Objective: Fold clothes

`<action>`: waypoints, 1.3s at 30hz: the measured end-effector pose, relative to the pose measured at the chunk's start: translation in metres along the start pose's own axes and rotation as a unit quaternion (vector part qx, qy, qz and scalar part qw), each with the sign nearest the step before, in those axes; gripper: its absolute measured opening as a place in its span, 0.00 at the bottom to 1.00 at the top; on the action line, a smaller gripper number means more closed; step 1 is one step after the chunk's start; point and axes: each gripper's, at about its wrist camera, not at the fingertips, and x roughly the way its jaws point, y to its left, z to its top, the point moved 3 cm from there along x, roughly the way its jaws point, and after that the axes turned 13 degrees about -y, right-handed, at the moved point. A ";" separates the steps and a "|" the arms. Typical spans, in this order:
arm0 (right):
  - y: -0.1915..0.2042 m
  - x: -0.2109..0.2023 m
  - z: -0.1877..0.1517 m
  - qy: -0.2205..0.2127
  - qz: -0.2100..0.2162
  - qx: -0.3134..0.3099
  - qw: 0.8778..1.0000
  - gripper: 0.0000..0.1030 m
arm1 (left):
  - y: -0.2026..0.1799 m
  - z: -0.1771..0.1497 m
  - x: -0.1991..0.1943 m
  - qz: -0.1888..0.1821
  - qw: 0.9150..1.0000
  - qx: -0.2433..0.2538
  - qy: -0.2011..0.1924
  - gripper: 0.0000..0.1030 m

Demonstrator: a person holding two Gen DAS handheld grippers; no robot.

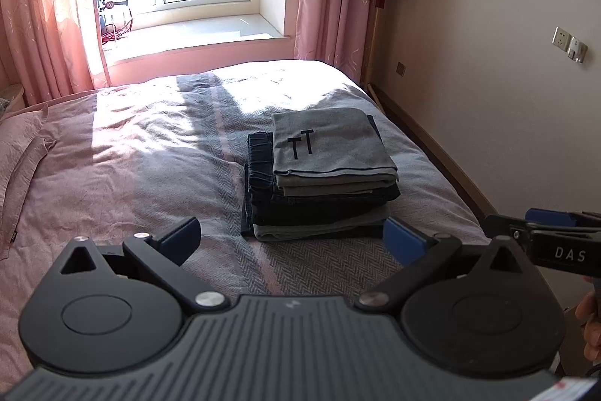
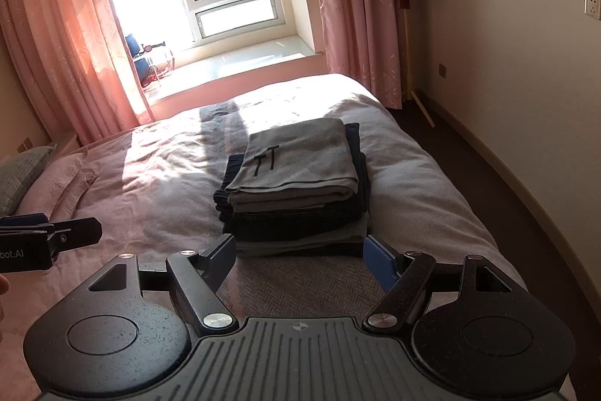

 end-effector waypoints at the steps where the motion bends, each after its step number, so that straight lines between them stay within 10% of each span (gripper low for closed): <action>1: 0.003 -0.007 -0.002 0.001 0.000 0.000 1.000 0.70 | 0.000 -0.001 -0.008 0.000 1.000 0.002 0.000 0.99; 17: 0.025 -0.083 -0.034 0.002 0.001 -0.002 1.000 0.70 | -0.010 -0.037 -0.087 -0.023 0.999 0.019 0.016 0.99; 39: 0.035 -0.105 -0.065 0.036 0.020 -0.011 0.999 0.70 | -0.009 -0.071 -0.094 -0.018 0.998 0.007 0.057 0.99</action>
